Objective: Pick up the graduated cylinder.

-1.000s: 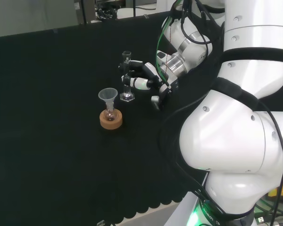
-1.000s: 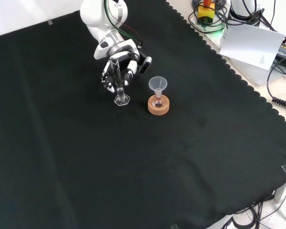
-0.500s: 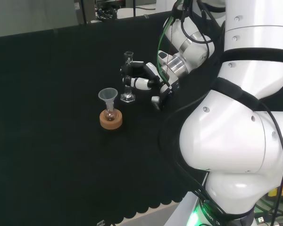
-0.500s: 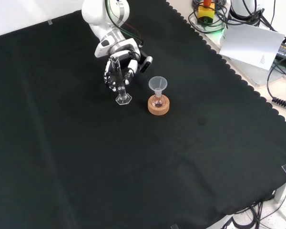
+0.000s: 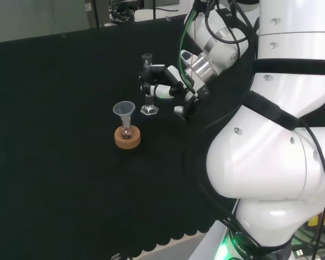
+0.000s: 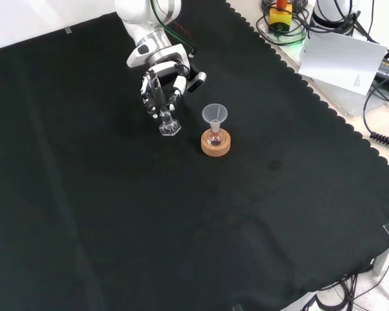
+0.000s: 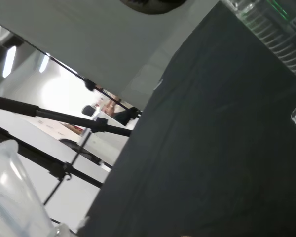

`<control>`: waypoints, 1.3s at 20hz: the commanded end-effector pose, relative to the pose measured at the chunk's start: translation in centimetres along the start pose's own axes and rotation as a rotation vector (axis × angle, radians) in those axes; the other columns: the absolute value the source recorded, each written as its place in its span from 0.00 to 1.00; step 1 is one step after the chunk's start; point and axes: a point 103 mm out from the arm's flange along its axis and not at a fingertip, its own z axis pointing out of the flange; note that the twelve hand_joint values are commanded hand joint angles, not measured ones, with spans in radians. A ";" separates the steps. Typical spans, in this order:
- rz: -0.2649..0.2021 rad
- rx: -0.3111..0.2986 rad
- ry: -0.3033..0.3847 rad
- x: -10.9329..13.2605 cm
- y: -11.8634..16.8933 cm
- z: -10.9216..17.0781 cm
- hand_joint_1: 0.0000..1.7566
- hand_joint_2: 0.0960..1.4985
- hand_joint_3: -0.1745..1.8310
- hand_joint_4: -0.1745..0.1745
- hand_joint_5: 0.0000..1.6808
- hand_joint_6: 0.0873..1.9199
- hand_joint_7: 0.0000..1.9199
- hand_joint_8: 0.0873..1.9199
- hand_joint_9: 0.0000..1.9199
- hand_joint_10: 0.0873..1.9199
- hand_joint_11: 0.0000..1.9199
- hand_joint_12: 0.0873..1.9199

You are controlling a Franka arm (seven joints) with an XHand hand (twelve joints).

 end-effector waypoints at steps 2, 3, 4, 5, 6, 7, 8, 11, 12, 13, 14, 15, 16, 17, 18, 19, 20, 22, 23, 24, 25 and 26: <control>-0.018 0.032 -0.150 0.8 -0.3 -1.2 0.67 0.71 0.09 0.25 0.61 0.45 0.59 0.28 0.77 0.00 0.69 0.36; -0.020 0.032 -0.170 0.9 -0.3 -1.4 0.69 0.70 0.09 0.14 0.62 0.44 0.58 0.34 0.78 0.00 0.70 0.36; -0.020 0.035 -0.183 1.1 -0.4 -1.7 0.71 0.70 0.09 0.07 0.62 0.43 0.58 0.38 0.79 0.00 0.70 0.35; -0.020 0.041 -0.193 1.2 -0.4 -1.9 0.72 0.69 0.09 0.03 0.63 0.43 0.57 0.40 0.80 0.00 0.71 0.35; -0.021 0.048 -0.205 1.4 -0.4 -2.3 0.72 0.69 0.09 0.01 0.63 0.42 0.57 0.40 0.81 0.00 0.71 0.35; -0.022 0.058 -0.217 1.5 -0.4 -2.6 0.72 0.69 0.09 0.00 0.63 0.42 0.57 0.41 0.81 0.00 0.71 0.35; -0.023 0.067 -0.233 1.6 -0.5 -2.8 0.73 0.69 0.09 0.00 0.63 0.42 0.58 0.41 0.81 0.00 0.71 0.35; -0.031 0.096 -0.297 2.2 -0.8 -3.8 0.73 0.69 0.09 0.00 0.64 0.41 0.58 0.41 0.81 0.00 0.71 0.35; -0.033 0.103 -0.319 2.4 -1.0 -4.1 0.73 0.69 0.09 0.00 0.64 0.41 0.58 0.41 0.81 0.00 0.71 0.35; -0.036 0.113 -0.341 2.6 -1.1 -4.3 0.73 0.69 0.09 0.00 0.64 0.41 0.58 0.40 0.81 0.00 0.71 0.35; -0.037 0.125 -0.358 2.8 -1.2 -4.6 0.73 0.69 0.09 0.00 0.64 0.41 0.58 0.40 0.81 0.00 0.72 0.35; -0.038 0.134 -0.370 3.0 -1.4 -4.9 0.73 0.69 0.09 0.00 0.64 0.41 0.58 0.40 0.81 0.00 0.72 0.35; -0.037 0.143 -0.382 3.2 -1.5 -5.2 0.73 0.69 0.09 0.00 0.64 0.41 0.58 0.40 0.82 0.00 0.72 0.35; -0.036 0.149 -0.394 3.4 -1.7 -5.6 0.73 0.69 0.09 0.00 0.64 0.41 0.58 0.40 0.82 0.00 0.72 0.35; -0.037 0.156 -0.406 3.7 -1.9 -5.8 0.73 0.69 0.09 0.00 0.64 0.41 0.58 0.40 0.82 0.00 0.72 0.35; -0.038 0.160 -0.417 3.9 -2.1 -6.1 0.73 0.69 0.09 0.00 0.64 0.41 0.58 0.40 0.82 0.00 0.72 0.35; -0.039 0.167 -0.428 4.2 -2.3 -6.3 0.73 0.69 0.09 0.00 0.64 0.41 0.58 0.40 0.82 0.00 0.72 0.35; -0.042 0.178 -0.452 5.0 -2.7 -6.8 0.73 0.69 0.09 0.00 0.64 0.41 0.58 0.40 0.82 0.00 0.72 0.35; -0.042 0.187 -0.465 5.4 -2.9 -7.0 0.73 0.69 0.09 0.00 0.64 0.41 0.58 0.40 0.82 0.00 0.72 0.35; -0.042 0.201 -0.477 5.8 -3.1 -7.2 0.73 0.69 0.09 0.00 0.64 0.41 0.58 0.40 0.82 0.00 0.72 0.35; -0.042 0.215 -0.494 6.2 -3.4 -7.4 0.73 0.69 0.09 0.00 0.64 0.41 0.58 0.40 0.82 0.00 0.72 0.35; -0.040 0.228 -0.507 6.6 -3.7 -7.6 0.73 0.69 0.09 0.00 0.64 0.41 0.58 0.40 0.82 0.00 0.72 0.35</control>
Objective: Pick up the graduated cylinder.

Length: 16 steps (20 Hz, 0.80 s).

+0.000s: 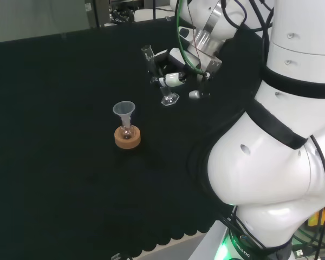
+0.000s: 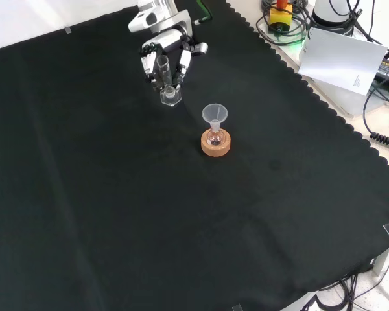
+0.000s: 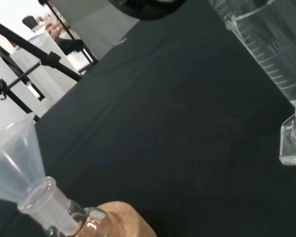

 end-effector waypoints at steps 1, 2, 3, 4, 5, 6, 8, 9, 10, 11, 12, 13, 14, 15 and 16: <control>0.004 0.081 -0.105 1.8 -2.2 -1.9 0.73 0.69 0.09 0.00 0.64 0.41 0.58 0.40 0.82 0.00 0.72 0.35; 0.006 0.091 -0.118 2.1 -2.6 -2.1 0.73 0.69 0.09 0.00 0.64 0.41 0.58 0.40 0.82 0.00 0.73 0.35; 0.007 0.102 -0.132 2.4 -2.9 -2.2 0.73 0.69 0.09 0.00 0.64 0.41 0.58 0.40 0.82 0.00 0.73 0.35; 0.007 0.113 -0.146 2.7 -3.3 -2.3 0.73 0.69 0.09 0.00 0.64 0.41 0.58 0.40 0.82 0.00 0.73 0.34; 0.006 0.124 -0.159 3.1 -3.6 -2.4 0.73 0.69 0.09 0.00 0.64 0.41 0.58 0.40 0.82 0.00 0.73 0.34; 0.005 0.134 -0.167 3.5 -4.0 -2.5 0.73 0.69 0.09 0.00 0.64 0.41 0.58 0.40 0.82 0.00 0.73 0.34; 0.002 0.160 -0.191 4.4 -4.7 -2.6 0.73 0.69 0.09 0.00 0.65 0.40 0.58 0.39 0.82 0.00 0.73 0.34; 0.000 0.173 -0.201 4.7 -5.1 -2.5 0.73 0.69 0.09 0.00 0.65 0.40 0.59 0.39 0.82 0.00 0.73 0.34; 0.000 0.184 -0.210 5.1 -5.5 -2.5 0.73 0.68 0.09 0.00 0.65 0.40 0.59 0.39 0.83 0.00 0.73 0.34; 0.001 0.196 -0.217 5.4 -5.9 -2.4 0.73 0.68 0.09 0.00 0.65 0.39 0.59 0.39 0.83 0.00 0.73 0.34; 0.001 0.207 -0.225 5.8 -6.2 -2.3 0.73 0.68 0.09 0.00 0.65 0.39 0.59 0.38 0.83 0.00 0.73 0.34; 0.001 0.222 -0.235 6.1 -6.5 -2.2 0.73 0.68 0.09 0.00 0.65 0.39 0.59 0.38 0.83 0.00 0.73 0.34; 0.000 0.237 -0.249 6.5 -6.8 -2.1 0.73 0.68 0.09 0.00 0.65 0.39 0.59 0.38 0.83 0.00 0.73 0.34; 0.003 0.248 -0.256 6.8 -7.1 -2.0 0.73 0.68 0.09 0.00 0.65 0.39 0.59 0.38 0.83 0.00 0.73 0.34; 0.005 0.262 -0.260 7.0 -7.3 -1.9 0.73 0.68 0.09 0.00 0.65 0.39 0.59 0.38 0.83 0.00 0.73 0.34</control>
